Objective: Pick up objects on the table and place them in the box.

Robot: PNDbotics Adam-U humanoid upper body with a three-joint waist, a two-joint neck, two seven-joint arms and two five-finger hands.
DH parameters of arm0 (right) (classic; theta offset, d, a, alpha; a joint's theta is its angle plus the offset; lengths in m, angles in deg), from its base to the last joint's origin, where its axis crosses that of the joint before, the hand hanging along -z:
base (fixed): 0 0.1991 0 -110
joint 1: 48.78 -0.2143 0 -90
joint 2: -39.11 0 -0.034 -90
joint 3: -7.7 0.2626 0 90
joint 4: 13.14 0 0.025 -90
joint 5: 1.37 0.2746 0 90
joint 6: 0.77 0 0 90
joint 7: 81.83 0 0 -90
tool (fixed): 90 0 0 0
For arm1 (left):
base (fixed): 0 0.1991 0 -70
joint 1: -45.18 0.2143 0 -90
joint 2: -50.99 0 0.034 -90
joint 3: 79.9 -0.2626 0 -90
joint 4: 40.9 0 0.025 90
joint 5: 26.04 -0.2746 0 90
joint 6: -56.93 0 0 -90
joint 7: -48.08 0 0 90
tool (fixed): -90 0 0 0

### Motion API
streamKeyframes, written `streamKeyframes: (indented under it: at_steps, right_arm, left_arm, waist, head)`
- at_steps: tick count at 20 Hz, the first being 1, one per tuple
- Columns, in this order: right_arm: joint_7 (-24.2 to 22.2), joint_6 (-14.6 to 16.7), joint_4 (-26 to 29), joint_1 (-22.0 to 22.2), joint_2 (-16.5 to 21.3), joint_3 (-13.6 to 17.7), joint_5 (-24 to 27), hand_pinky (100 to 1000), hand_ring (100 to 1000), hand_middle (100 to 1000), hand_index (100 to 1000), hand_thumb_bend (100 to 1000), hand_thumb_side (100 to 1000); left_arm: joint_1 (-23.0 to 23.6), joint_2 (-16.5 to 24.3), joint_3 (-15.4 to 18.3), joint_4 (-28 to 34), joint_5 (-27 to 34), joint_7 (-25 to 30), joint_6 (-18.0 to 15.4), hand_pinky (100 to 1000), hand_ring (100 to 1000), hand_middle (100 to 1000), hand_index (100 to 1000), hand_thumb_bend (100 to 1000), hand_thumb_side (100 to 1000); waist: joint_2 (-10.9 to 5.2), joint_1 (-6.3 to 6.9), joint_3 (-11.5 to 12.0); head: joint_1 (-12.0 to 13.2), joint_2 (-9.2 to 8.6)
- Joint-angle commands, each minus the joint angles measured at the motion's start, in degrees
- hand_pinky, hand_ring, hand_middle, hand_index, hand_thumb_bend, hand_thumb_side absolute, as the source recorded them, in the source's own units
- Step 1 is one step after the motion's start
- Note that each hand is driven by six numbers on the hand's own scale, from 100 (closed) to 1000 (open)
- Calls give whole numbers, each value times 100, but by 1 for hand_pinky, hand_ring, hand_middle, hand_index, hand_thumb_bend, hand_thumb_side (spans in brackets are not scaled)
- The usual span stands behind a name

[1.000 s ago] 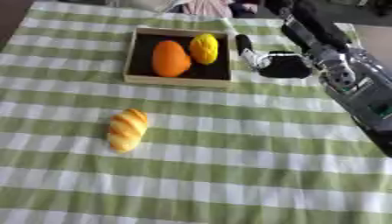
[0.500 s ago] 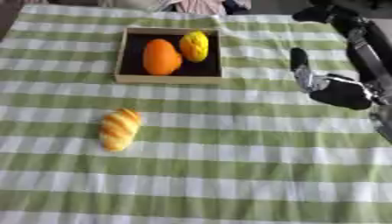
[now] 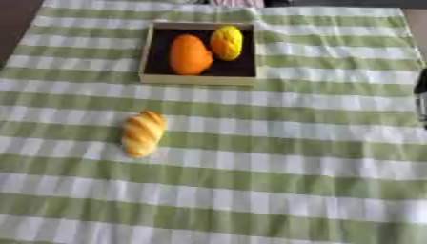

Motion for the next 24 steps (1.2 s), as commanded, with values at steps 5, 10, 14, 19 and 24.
streamKeyframes:
  at_steps: [5,10,14,19,24]
  right_arm:
    - [575,556,113,551,-609,5,-574,989,1000,762,821,100,470]
    - [960,955,113,922,-794,95,-682,993,1000,758,817,100,470]
    - [952,1278,113,1030,-809,206,-438,993,1000,757,814,100,470]
    - [682,1690,113,1097,-790,291,-184,990,1000,758,812,100,470]
    - [425,2084,113,1195,-812,320,69,990,1000,756,810,100,470]
  left_arm:
    - [-213,900,-549,-670,-433,440,-401,780,752,669,871,100,282]
    - [-426,1188,-1046,-822,-712,826,-736,798,775,688,871,100,411]
    - [-836,1122,-1430,-664,-993,1149,-1052,808,791,702,869,100,324]
    - [-1368,889,-1821,-729,-1401,1560,-1374,820,807,720,871,122,236]
    - [-1707,647,-2144,-842,-1734,1955,-1398,820,810,725,872,133,282]
  waist:
    - [-99,3,-90]
    - [-93,-20,-182]
    - [-97,-28,-211]
    - [-114,-39,-269]
    - [-138,-39,-299]
  head:
    - [170,-7]
    - [201,-22]
    - [167,-45]
    - [118,-113]
    - [95,-157]
